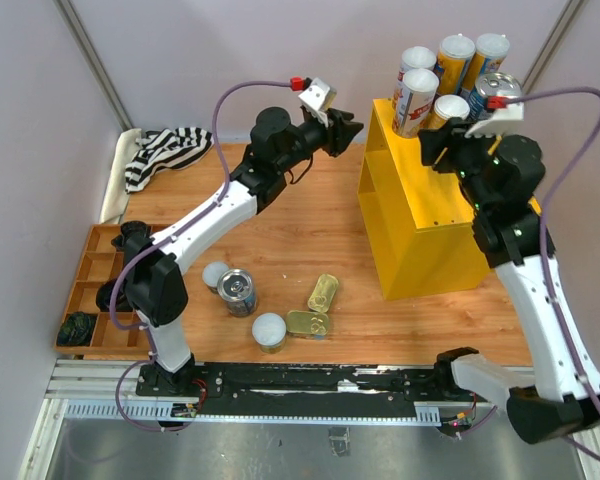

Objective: Place and organize the canned foods onto the counter
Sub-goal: Place the canned food on the counter, then move the canned food to the center of the board.

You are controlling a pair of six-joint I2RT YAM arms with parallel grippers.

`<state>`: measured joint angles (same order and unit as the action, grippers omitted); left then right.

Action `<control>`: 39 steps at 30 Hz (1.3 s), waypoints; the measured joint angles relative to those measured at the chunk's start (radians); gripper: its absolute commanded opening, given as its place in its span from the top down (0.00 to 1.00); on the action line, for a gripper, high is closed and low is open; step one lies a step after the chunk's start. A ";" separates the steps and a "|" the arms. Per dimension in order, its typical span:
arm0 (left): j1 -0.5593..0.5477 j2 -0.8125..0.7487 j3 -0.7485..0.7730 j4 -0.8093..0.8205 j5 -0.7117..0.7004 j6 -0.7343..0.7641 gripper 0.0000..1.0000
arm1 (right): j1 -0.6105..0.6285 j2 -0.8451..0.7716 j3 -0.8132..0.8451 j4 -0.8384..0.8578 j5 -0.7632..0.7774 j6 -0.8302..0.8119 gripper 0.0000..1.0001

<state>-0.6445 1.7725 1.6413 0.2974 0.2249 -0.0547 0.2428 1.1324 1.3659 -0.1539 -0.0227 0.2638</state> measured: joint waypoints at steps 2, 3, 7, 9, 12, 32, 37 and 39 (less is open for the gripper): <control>0.000 0.023 0.029 0.019 0.011 0.002 0.53 | 0.000 -0.070 0.000 -0.002 0.006 -0.001 0.52; 0.000 0.029 0.033 0.027 0.016 0.004 0.49 | 0.000 -0.106 0.000 -0.002 0.012 -0.001 0.52; -0.013 0.060 0.049 0.048 0.035 0.024 0.34 | 0.000 -0.194 0.004 -0.005 0.040 -0.002 0.52; -0.026 0.084 0.073 0.050 0.038 0.040 0.28 | 0.000 -0.202 0.010 -0.005 0.054 -0.002 0.52; -0.055 0.122 0.109 0.048 0.037 0.066 0.26 | 0.000 -0.182 0.011 -0.014 0.062 -0.003 0.52; -0.109 0.220 0.202 0.070 -0.031 0.122 0.25 | 0.000 -0.094 -0.014 -0.051 0.004 0.057 0.01; -0.111 0.139 0.082 0.095 -0.047 0.119 0.20 | 0.000 -0.094 0.016 -0.053 -0.018 0.098 0.02; -0.112 0.083 0.018 0.103 -0.058 0.123 0.20 | 0.000 -0.099 0.030 -0.051 -0.029 0.110 0.01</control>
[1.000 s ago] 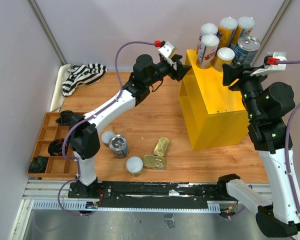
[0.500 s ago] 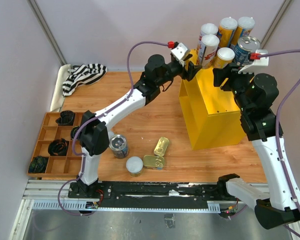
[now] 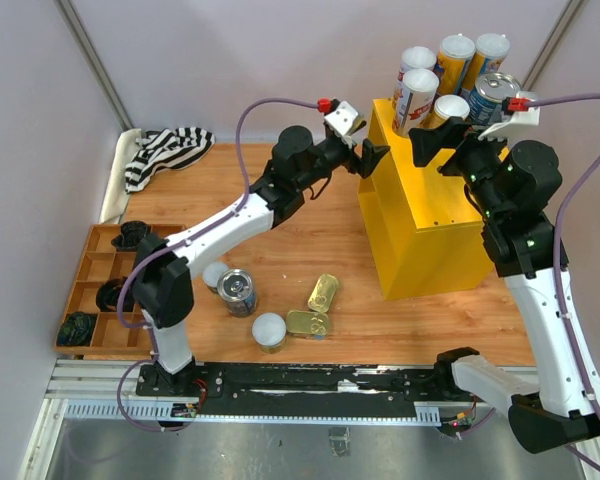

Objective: Place and organize the canned foods onto the counter
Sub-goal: Move the canned food to the center of the board.

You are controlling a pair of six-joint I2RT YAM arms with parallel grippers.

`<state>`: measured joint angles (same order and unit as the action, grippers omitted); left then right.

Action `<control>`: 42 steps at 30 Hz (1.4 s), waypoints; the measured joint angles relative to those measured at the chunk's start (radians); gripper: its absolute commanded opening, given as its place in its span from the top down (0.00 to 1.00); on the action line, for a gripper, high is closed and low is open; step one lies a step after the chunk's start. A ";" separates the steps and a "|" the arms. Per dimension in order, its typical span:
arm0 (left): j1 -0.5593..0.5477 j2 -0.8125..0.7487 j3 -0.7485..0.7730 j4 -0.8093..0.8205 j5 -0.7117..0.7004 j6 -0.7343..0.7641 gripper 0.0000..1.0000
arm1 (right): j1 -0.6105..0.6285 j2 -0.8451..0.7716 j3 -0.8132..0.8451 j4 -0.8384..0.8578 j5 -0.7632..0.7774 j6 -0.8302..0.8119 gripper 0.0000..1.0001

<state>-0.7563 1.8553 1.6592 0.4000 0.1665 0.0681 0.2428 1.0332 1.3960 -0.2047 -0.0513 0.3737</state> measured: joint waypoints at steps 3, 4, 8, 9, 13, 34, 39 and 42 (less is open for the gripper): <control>0.000 -0.094 -0.094 0.002 -0.029 0.007 0.20 | 0.000 -0.011 0.002 0.001 -0.010 0.015 0.01; 0.000 -0.128 -0.129 0.003 -0.042 0.009 0.19 | 0.000 -0.014 0.002 0.002 -0.011 0.019 0.01; 0.000 -0.289 -0.301 0.009 -0.105 0.014 0.18 | 0.000 -0.029 0.002 0.003 -0.011 0.026 0.02; 0.000 -0.328 -0.341 0.006 -0.119 0.014 0.18 | 0.000 -0.035 0.002 0.005 -0.011 0.028 0.01; 0.000 -0.452 -0.465 -0.015 -0.169 -0.006 0.18 | 0.000 -0.078 -0.043 0.050 -0.014 0.051 0.01; 0.000 -0.873 -0.854 -0.845 -0.797 -0.707 0.00 | 0.000 -0.068 -0.116 0.131 -0.138 0.254 0.02; 0.000 -0.872 -0.854 -1.032 -0.884 -0.860 0.00 | 0.000 -0.056 -0.117 0.135 -0.182 0.335 0.02; 0.000 -0.875 -0.859 -1.107 -0.902 -0.916 0.00 | 0.000 -0.050 -0.137 0.189 -0.244 0.406 0.02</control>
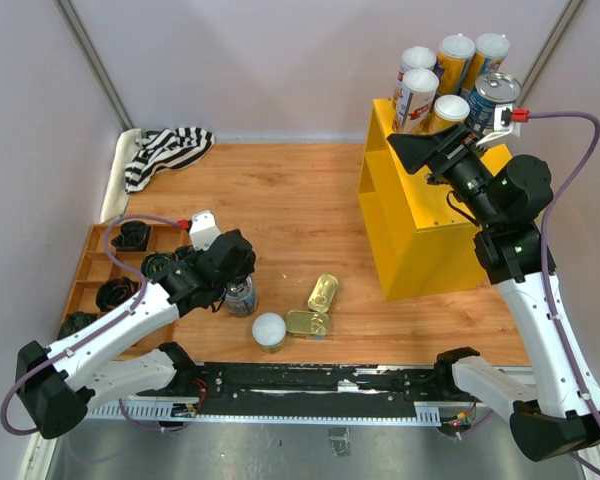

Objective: Place and organize the canned foods onto the counter
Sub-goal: Move the canned food to the center of the board.

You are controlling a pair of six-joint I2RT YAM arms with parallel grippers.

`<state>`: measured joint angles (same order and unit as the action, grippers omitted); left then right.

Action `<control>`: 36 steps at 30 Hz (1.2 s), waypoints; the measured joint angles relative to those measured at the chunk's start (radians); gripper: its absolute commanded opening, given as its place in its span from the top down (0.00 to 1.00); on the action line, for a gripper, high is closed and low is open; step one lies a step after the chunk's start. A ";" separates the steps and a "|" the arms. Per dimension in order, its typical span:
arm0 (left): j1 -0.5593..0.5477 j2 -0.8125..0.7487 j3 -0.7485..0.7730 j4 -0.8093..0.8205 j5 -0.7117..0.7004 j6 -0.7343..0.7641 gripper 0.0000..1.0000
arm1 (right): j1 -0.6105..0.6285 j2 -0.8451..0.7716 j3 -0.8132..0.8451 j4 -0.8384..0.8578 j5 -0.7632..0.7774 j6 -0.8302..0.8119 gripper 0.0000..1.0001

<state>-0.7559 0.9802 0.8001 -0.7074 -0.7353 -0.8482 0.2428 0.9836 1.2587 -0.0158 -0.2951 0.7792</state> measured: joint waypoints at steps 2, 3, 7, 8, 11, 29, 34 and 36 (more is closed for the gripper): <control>0.000 -0.010 -0.021 -0.024 0.000 -0.024 0.01 | 0.000 0.006 -0.009 0.023 -0.027 0.032 0.02; 0.000 -0.018 -0.037 -0.034 0.001 -0.034 0.00 | 0.000 0.012 -0.011 0.033 -0.039 0.044 0.02; 0.000 -0.040 -0.106 -0.040 0.022 -0.071 0.00 | 0.000 0.044 -0.013 0.093 -0.097 0.095 0.02; 0.000 -0.044 -0.111 -0.032 0.029 -0.073 0.00 | 0.000 0.052 -0.015 0.114 -0.110 0.114 0.02; 0.000 -0.047 -0.131 0.015 0.047 -0.080 0.00 | 0.000 0.068 -0.032 0.176 -0.150 0.161 0.02; 0.001 0.043 -0.192 0.318 0.184 -0.042 0.00 | 0.000 0.060 -0.132 0.438 -0.171 0.261 0.02; 0.001 0.023 -0.199 0.313 0.189 -0.030 0.00 | 0.000 0.083 -0.132 0.460 -0.174 0.263 0.01; 0.001 0.014 -0.199 0.305 0.194 -0.025 0.00 | 0.000 0.090 -0.137 0.459 -0.174 0.264 0.01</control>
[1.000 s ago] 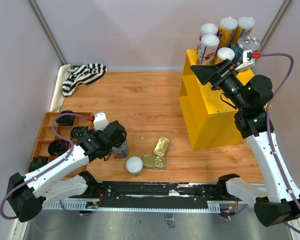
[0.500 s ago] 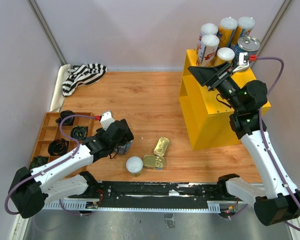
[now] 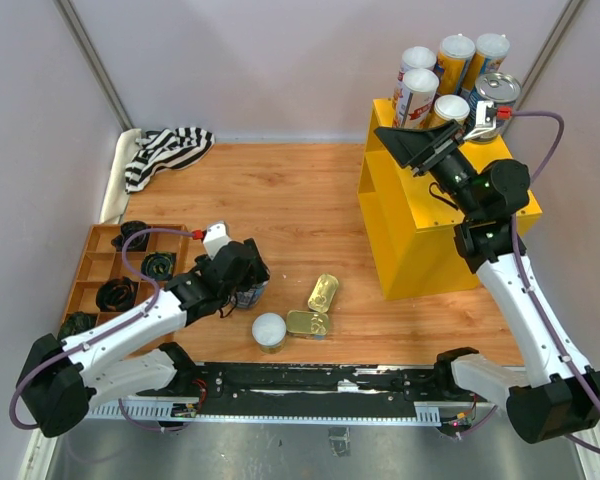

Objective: Place and organize the canned foods onto the counter
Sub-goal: Move the canned food to the center of the board.

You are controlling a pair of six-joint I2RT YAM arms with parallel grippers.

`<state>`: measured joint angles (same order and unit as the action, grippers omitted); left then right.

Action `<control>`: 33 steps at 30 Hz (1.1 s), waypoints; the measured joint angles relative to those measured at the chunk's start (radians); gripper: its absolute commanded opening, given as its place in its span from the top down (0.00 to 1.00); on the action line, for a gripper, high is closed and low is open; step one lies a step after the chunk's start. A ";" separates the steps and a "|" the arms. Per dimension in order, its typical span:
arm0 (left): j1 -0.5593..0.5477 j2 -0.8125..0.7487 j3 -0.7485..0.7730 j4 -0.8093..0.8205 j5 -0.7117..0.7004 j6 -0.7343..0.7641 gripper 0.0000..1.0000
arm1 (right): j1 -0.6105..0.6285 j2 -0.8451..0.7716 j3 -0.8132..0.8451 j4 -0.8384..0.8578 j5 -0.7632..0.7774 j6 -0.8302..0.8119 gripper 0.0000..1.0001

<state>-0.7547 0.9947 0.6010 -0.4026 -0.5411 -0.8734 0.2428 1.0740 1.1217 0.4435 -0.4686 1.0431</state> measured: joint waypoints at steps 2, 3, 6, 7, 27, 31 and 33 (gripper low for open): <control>0.000 -0.006 0.000 -0.005 0.005 0.004 0.00 | 0.000 0.006 -0.009 -0.005 0.001 0.001 0.01; 0.000 -0.012 0.000 -0.010 0.010 0.010 0.00 | 0.000 0.011 -0.014 -0.009 0.000 0.005 0.01; 0.000 -0.045 0.000 -0.035 0.039 0.041 0.00 | 0.000 0.024 -0.027 -0.011 -0.003 0.031 0.02; 0.000 -0.057 0.000 -0.045 0.047 0.049 0.00 | 0.000 0.027 -0.028 -0.011 -0.007 0.037 0.02; 0.000 -0.076 0.022 -0.097 0.152 0.087 0.00 | 0.003 0.034 -0.048 0.219 -0.090 0.231 0.01; 0.000 -0.042 0.024 -0.045 0.158 0.097 0.00 | 0.003 0.065 -0.087 0.238 -0.088 0.265 0.01; 0.000 -0.026 0.024 -0.022 0.159 0.107 0.00 | 0.003 0.089 -0.087 0.194 -0.089 0.246 0.02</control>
<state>-0.7551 0.9688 0.6250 -0.4248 -0.3824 -0.7662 0.2462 1.1625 1.0344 0.6373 -0.5571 1.2888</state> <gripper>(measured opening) 0.994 0.985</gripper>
